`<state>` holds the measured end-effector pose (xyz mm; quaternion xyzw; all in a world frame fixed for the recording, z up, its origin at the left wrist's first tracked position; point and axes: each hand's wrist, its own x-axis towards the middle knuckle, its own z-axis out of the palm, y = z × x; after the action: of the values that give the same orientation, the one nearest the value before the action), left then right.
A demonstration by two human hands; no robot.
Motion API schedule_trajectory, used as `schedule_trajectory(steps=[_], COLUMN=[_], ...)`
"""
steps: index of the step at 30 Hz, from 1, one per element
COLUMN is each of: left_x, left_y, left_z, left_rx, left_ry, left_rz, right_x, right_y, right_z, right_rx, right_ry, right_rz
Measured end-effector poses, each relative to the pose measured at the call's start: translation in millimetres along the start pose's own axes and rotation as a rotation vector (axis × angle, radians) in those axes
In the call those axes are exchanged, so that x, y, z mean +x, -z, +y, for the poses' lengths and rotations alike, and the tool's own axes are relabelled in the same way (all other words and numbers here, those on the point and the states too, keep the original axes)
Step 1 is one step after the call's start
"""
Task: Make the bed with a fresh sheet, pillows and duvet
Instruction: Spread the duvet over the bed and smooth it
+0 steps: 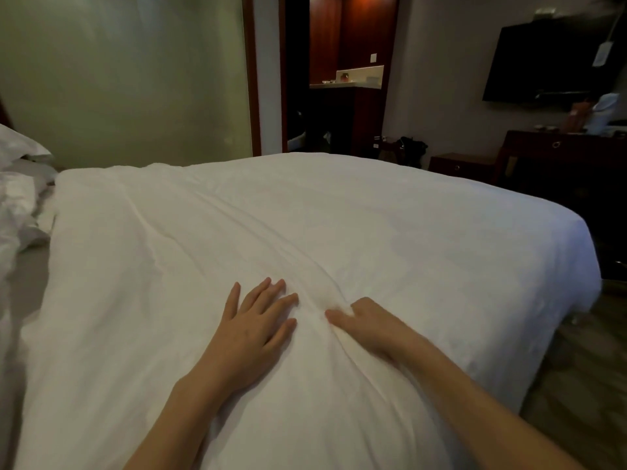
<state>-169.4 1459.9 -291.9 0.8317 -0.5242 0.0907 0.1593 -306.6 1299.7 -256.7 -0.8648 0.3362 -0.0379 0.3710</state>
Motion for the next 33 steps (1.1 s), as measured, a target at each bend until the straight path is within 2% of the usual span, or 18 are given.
schedule_trajectory(steps=[2,3,5,6,8,9,10,12,13,14,18,22,28,31,33], left_x=[-1,-1,0,0,-1,-1,-2,-2,0,1,5,25,74,96,107], left_y=[3,5,8,9,7,6,5,7,9,13,24,26,19,5,-5], left_z=[0,1,2,2,1,1,0,0,-2,-5,-26,-57,-120,-148,-163], left_rx=[-0.012,-0.037,-0.071,-0.069,-0.055,-0.050,-0.041,-0.028,-0.024,-0.020,0.057,-0.041,-0.021,0.023,0.053], left_ry=[0.004,0.009,0.021,0.029,0.059,0.079,0.095,0.133,0.169,0.217,0.389,0.522,0.666,0.727,0.744], left_rz=[0.016,0.033,0.057,0.061,0.048,0.034,0.018,-0.005,-0.011,-0.021,-0.030,-0.049,-0.013,0.071,0.141], right_x=[1,3,6,8,13,16,19,30,36,44,80,106,177,215,238], right_y=[10,9,-1,-6,-10,-4,4,21,28,30,14,-17,-39,-45,-56], right_z=[2,8,19,23,23,17,10,1,-3,-6,-20,-67,-120,-143,-157], right_rx=[0.536,0.725,0.981,1.033,0.854,0.603,0.262,-0.441,-0.628,-0.690,-0.307,-0.145,-0.052,0.005,-0.058], right_ry=[-0.048,-0.063,-0.141,-0.186,-0.248,-0.231,-0.197,-0.068,-0.025,-0.002,0.068,0.147,0.097,0.141,0.173], right_rz=[-0.206,-0.281,-0.381,-0.422,-0.435,-0.407,-0.336,-0.065,0.049,0.120,0.131,0.040,-0.042,-0.068,-0.061])
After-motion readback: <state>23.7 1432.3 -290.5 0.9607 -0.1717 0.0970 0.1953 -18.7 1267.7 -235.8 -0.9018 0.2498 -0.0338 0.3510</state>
